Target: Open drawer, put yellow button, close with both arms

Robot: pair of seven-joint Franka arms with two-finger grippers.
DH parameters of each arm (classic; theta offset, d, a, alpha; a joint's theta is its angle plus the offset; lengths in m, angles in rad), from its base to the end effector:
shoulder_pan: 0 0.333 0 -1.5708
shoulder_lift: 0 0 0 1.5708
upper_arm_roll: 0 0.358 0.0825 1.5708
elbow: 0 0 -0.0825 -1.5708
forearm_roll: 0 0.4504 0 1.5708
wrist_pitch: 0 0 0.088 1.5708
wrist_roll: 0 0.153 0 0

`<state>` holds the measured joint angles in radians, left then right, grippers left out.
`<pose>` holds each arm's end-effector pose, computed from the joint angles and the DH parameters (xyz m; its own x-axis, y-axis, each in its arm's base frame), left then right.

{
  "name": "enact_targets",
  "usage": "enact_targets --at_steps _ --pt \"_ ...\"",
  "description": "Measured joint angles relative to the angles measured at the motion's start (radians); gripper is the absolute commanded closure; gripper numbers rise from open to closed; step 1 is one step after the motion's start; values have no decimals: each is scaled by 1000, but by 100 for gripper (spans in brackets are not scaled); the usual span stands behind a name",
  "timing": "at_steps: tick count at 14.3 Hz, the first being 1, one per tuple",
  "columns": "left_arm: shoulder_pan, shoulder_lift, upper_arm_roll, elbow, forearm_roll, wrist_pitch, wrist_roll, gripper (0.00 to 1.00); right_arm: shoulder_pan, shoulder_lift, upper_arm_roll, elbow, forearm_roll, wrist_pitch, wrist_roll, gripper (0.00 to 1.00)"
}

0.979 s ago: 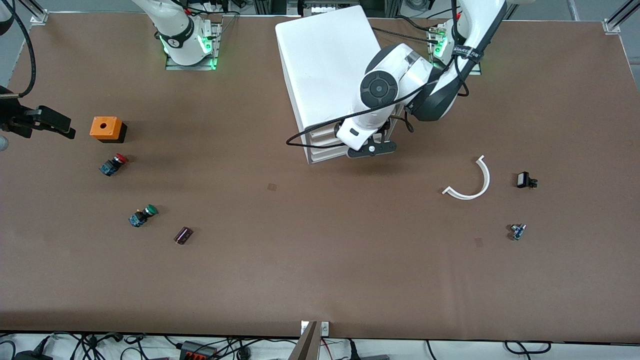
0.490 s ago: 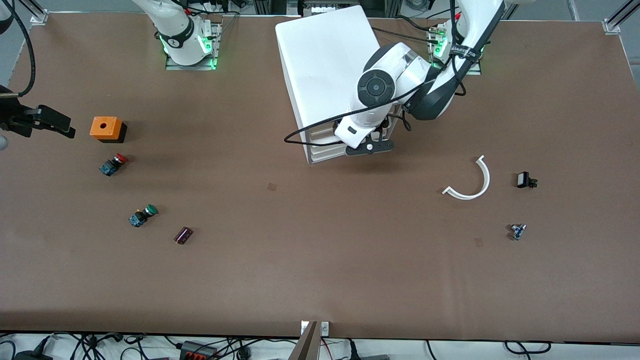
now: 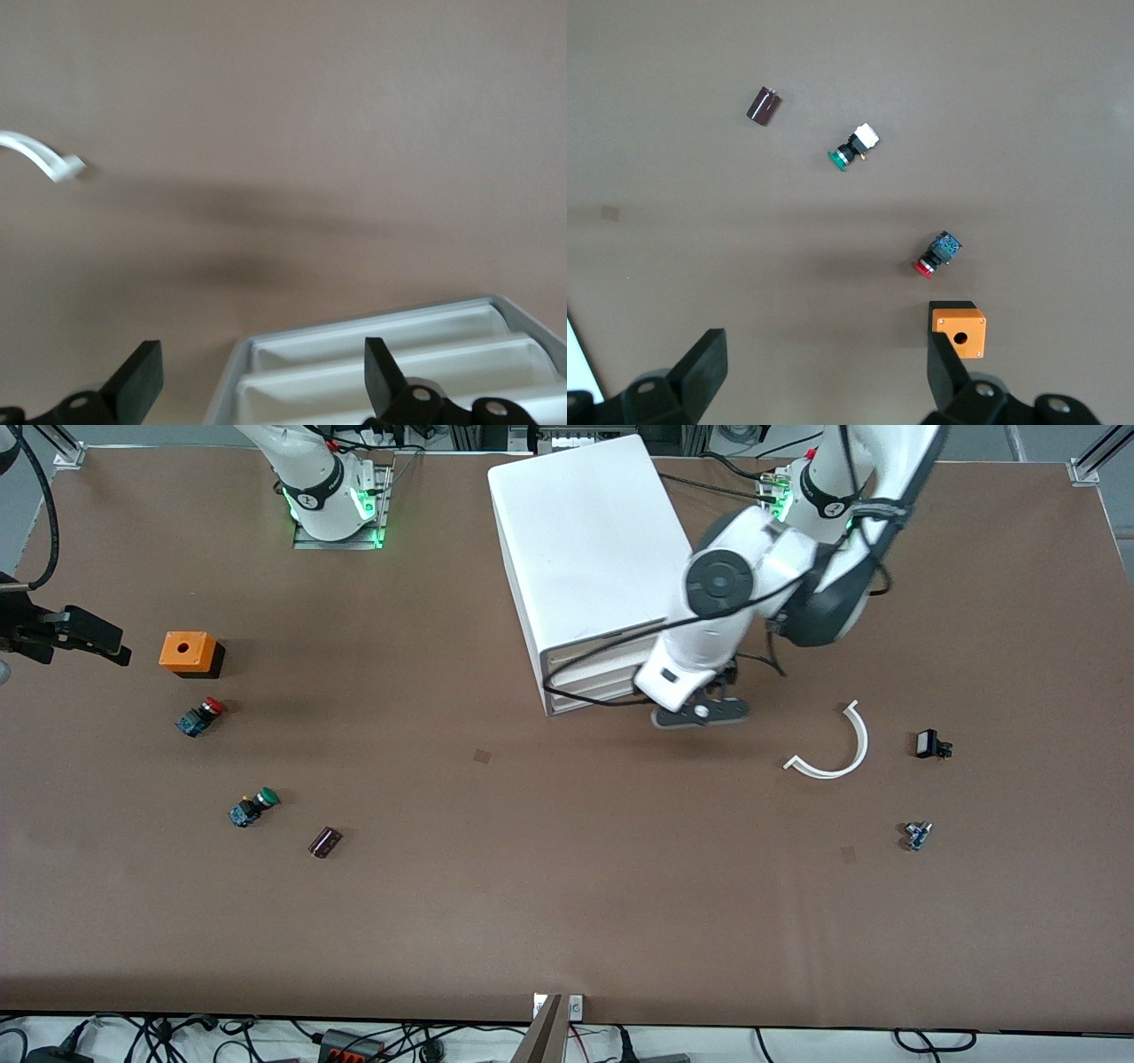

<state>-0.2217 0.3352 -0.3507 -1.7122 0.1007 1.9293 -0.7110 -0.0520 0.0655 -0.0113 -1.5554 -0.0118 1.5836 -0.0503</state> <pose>0.6053 -0.3576 0.3607 0.9898 0.1125 -0.0875 0.1088 -0.9930 -0.0453 0.6406 -0.0422 0.5885 0.9992 -0.0128 -0.0379 -0.0124 -0.9999 0.0106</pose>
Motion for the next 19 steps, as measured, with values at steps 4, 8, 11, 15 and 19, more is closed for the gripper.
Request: enact_targets --at_steps 4,8,11,15,19 --pt "156 -16 4 127 14 -133 263 0 0 0 0 -1 0 0 0 0" --pt "293 -28 8 265 14 -267 519 0 0 -9 0 -1 0 0 0 0" --pt "350 -44 29 325 14 -308 702 0 0 -10 0 -1 0 1 0 0" --pt "308 -132 177 250 -67 -320 797 0 0 -10 0 -1 0 1 0 0" --pt "211 -289 296 77 -85 -219 798 0 0 -10 0 -2 0 1 0 0"
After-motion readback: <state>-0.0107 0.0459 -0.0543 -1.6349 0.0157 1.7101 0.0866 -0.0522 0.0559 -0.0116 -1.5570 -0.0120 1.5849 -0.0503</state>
